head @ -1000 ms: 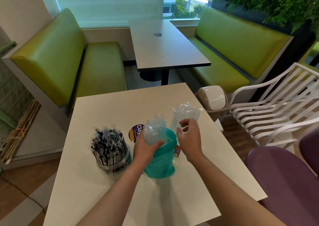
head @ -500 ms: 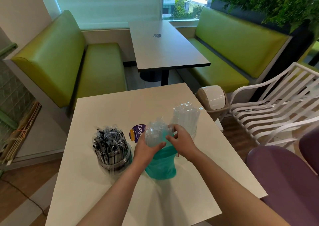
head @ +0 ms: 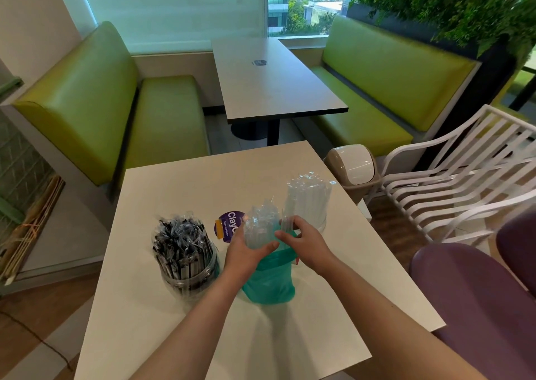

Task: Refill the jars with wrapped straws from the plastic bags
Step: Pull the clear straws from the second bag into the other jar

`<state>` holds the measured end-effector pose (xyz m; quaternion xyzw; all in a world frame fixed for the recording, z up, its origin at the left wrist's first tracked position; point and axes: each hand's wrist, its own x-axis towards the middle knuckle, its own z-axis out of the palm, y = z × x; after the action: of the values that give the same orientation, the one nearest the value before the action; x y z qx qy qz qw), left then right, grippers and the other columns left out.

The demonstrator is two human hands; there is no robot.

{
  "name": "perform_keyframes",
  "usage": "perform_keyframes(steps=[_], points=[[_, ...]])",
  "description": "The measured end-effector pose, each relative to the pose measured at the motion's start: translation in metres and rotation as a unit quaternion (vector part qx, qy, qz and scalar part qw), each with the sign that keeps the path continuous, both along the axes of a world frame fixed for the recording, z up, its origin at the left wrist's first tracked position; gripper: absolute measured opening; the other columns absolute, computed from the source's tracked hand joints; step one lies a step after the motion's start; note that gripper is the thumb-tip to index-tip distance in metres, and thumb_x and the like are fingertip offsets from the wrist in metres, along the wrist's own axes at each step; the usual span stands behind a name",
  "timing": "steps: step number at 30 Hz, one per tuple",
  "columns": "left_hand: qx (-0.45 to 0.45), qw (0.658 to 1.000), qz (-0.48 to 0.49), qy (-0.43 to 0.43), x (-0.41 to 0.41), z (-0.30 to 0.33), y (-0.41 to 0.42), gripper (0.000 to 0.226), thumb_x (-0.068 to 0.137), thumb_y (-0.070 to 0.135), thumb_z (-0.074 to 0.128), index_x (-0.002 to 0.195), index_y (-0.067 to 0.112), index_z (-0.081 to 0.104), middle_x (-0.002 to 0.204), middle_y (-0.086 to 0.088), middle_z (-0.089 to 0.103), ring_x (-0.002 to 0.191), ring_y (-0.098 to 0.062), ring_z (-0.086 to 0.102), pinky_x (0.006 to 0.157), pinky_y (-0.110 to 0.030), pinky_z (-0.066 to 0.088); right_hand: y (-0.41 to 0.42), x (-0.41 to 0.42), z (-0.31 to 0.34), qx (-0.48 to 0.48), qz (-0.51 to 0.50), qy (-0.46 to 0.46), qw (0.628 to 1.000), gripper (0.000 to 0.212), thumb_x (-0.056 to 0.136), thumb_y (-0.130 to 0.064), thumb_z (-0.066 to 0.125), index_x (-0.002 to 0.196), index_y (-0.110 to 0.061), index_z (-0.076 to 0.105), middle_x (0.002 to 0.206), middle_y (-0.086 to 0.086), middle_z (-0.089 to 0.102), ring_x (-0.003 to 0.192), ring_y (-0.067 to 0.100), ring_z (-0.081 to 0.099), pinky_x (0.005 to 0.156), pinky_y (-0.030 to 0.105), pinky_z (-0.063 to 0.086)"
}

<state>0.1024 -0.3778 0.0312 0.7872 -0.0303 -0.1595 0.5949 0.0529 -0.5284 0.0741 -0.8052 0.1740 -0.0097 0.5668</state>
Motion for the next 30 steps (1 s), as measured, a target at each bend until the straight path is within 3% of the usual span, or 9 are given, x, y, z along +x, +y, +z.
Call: perform_keyframes(steps=[5,12,15,19,23,26,30], points=[[-0.003,1.0,-0.011,0.008,-0.001,0.0,-0.001,0.104,0.044,0.062,0.087,0.135,0.03,0.048,0.125,0.003,0.061,0.114,-0.018,0.06,0.097,-0.044,0.053,0.002,-0.001,-0.004,-0.017,-0.022,0.001,1.0,0.014,0.091,-0.029,0.065,0.102,-0.026,0.056,0.096,-0.014,0.058,0.09,0.009,0.057,0.086,0.042,0.056],[0.001,1.0,0.02,-0.008,0.001,0.003,-0.002,0.084,0.064,0.037,0.089,0.137,0.024,0.048,0.122,0.003,0.062,0.112,-0.019,0.059,0.096,-0.04,0.052,-0.001,-0.001,0.009,0.005,-0.026,-0.018,0.999,0.022,0.099,-0.034,0.051,0.116,-0.022,0.046,0.109,-0.002,0.058,0.102,0.018,0.06,0.09,0.045,0.055],[0.012,1.0,0.023,-0.018,0.003,0.003,-0.004,0.087,0.064,0.039,0.089,0.138,0.025,0.047,0.125,0.003,0.06,0.114,-0.02,0.058,0.097,-0.042,0.051,-0.006,0.002,0.023,-0.004,-0.026,-0.033,0.999,0.032,0.1,-0.036,0.048,0.128,-0.022,0.048,0.122,-0.003,0.058,0.113,0.016,0.057,0.094,0.036,0.053],[0.019,0.999,0.017,-0.025,0.005,0.006,-0.008,0.087,0.064,0.04,0.089,0.138,0.025,0.046,0.127,0.001,0.058,0.116,-0.021,0.056,0.098,-0.042,0.051,-0.015,0.004,0.055,-0.028,-0.044,-0.092,0.994,0.031,0.102,-0.036,0.042,0.126,-0.018,0.051,0.114,-0.005,0.061,0.1,0.004,0.057,0.074,0.012,0.043],[0.032,0.999,0.012,-0.035,0.008,0.007,-0.011,0.086,0.066,0.04,0.087,0.14,0.023,0.045,0.129,0.0,0.057,0.119,-0.021,0.054,0.099,-0.042,0.05,-0.028,0.011,0.093,-0.06,-0.074,-0.161,0.982,0.028,0.103,-0.037,0.036,0.119,-0.018,0.049,0.096,-0.016,0.062,0.093,-0.006,0.053,0.087,0.025,0.042],[0.038,0.998,0.009,-0.04,0.009,0.009,-0.012,0.086,0.068,0.04,0.087,0.14,0.023,0.044,0.13,0.001,0.056,0.12,-0.021,0.053,0.099,-0.04,0.05,-0.039,0.016,0.12,-0.085,-0.102,-0.204,0.97,0.024,0.103,-0.036,0.038,0.117,-0.019,0.048,0.094,-0.014,0.064,0.095,0.002,0.057,0.093,0.037,0.047],[0.042,0.998,0.009,-0.04,0.009,0.009,-0.013,0.089,0.069,0.042,0.085,0.143,0.022,0.041,0.134,0.001,0.054,0.123,-0.022,0.051,0.101,-0.04,0.048,-0.05,0.019,0.144,-0.139,-0.126,-0.234,0.954,0.026,0.103,-0.038,0.038,0.117,-0.019,0.05,0.089,-0.019,0.066,0.095,0.011,0.061,0.089,0.048,0.05]])
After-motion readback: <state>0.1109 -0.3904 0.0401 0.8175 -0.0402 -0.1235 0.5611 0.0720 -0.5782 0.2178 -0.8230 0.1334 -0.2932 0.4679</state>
